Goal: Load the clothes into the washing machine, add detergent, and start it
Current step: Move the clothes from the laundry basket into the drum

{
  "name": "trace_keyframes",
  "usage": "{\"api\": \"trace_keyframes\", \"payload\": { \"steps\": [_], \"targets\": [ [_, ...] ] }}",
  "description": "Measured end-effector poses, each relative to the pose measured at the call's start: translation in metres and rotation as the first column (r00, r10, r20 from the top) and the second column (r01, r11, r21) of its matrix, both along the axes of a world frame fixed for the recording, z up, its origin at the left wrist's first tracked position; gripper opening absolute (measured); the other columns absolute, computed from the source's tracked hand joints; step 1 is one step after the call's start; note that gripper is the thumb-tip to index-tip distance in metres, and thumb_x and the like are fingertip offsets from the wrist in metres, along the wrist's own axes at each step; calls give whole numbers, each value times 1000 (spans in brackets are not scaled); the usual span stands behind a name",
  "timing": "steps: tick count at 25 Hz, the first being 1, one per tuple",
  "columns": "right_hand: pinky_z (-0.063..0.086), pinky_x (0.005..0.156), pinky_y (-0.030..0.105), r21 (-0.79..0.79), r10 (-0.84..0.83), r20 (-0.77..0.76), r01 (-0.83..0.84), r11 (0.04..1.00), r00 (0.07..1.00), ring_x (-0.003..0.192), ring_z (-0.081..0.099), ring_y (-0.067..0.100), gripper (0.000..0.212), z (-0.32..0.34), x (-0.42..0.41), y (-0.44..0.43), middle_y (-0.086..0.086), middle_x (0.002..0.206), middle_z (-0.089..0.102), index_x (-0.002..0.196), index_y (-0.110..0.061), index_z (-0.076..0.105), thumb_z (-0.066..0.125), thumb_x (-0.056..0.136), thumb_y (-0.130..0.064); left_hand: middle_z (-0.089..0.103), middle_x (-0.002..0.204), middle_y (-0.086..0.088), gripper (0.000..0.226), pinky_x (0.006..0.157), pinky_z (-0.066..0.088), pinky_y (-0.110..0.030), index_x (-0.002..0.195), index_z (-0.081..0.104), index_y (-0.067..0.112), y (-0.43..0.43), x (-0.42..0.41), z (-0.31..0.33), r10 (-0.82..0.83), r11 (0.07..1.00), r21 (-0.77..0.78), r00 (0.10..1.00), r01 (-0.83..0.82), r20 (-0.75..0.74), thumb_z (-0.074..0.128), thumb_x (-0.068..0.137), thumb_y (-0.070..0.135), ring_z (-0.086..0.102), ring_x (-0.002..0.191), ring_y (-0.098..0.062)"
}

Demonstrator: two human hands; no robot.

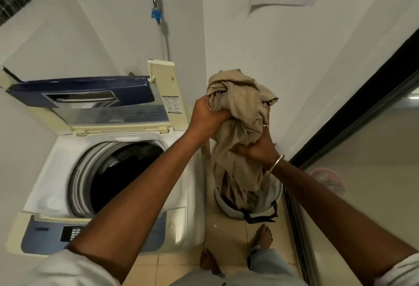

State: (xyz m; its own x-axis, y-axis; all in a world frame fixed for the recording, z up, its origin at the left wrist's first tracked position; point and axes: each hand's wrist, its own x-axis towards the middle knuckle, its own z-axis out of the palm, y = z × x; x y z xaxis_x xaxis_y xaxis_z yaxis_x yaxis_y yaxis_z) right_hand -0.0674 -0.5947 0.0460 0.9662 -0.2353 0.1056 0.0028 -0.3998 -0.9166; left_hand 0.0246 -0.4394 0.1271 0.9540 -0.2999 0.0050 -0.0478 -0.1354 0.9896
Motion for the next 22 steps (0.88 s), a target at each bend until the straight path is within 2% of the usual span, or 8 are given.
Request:
{"api": "trace_keyframes", "payload": {
  "steps": [2,5,9,13,16,19,21,22],
  "targets": [
    [25,105,1,-58,22,-15,-23,998,1000,120,36,-4,116,8,13,15,-9,135,39,138,-28,32,63,45,-90,74,98,6,40,82,60,-33,104,67,28,12,0,9,-9,998,-57,997,5,-73,86,70,19,71,90,-9],
    [34,110,23,-70,41,21,-39,997,999,125,49,21,127,16,29,34,15,138,50,138,-1,46,55,49,-91,74,90,10,34,79,58,-34,98,66,31,33,4,24,-25,989,-146,985,0,-172,79,78,7,72,84,-7],
    [42,95,7,-25,-58,157,62,998,986,111,62,24,75,31,49,46,6,120,64,123,0,62,68,73,-55,75,99,-4,37,74,59,-34,112,65,17,62,12,33,-129,969,-239,955,64,-266,76,79,7,72,94,-21],
    [41,91,3,-68,-1,157,12,998,988,104,61,21,76,34,65,43,16,118,65,120,4,60,65,72,-53,68,119,-5,63,95,55,-46,136,49,18,101,14,17,-186,977,-161,924,138,-335,75,81,3,66,111,-26],
    [42,81,0,-42,22,170,-15,999,985,90,60,14,73,39,72,40,11,106,66,112,3,62,66,67,-54,61,124,-3,98,96,55,-43,141,39,37,122,-3,-2,-73,997,-24,931,69,-358,93,60,27,62,116,-23],
    [42,76,0,-56,32,219,-20,998,975,81,58,2,67,38,79,33,2,95,63,103,2,64,66,66,-53,41,143,6,129,95,49,-28,151,18,44,127,-30,0,213,974,85,977,-209,-36,96,48,42,47,131,-14],
    [42,74,1,-114,68,246,-41,993,967,77,59,2,61,39,83,30,0,91,64,99,-1,67,65,67,-53,22,157,5,135,112,36,-33,154,12,38,120,-32,21,85,948,255,924,-190,373,95,48,52,28,145,-14],
    [45,73,7,-141,98,225,-67,988,970,74,61,9,55,40,85,30,0,88,66,93,-3,68,65,68,-52,12,162,0,136,118,27,-42,156,11,34,113,-27,35,-93,864,464,845,-194,526,90,49,64,18,150,-20]
  ]
}}
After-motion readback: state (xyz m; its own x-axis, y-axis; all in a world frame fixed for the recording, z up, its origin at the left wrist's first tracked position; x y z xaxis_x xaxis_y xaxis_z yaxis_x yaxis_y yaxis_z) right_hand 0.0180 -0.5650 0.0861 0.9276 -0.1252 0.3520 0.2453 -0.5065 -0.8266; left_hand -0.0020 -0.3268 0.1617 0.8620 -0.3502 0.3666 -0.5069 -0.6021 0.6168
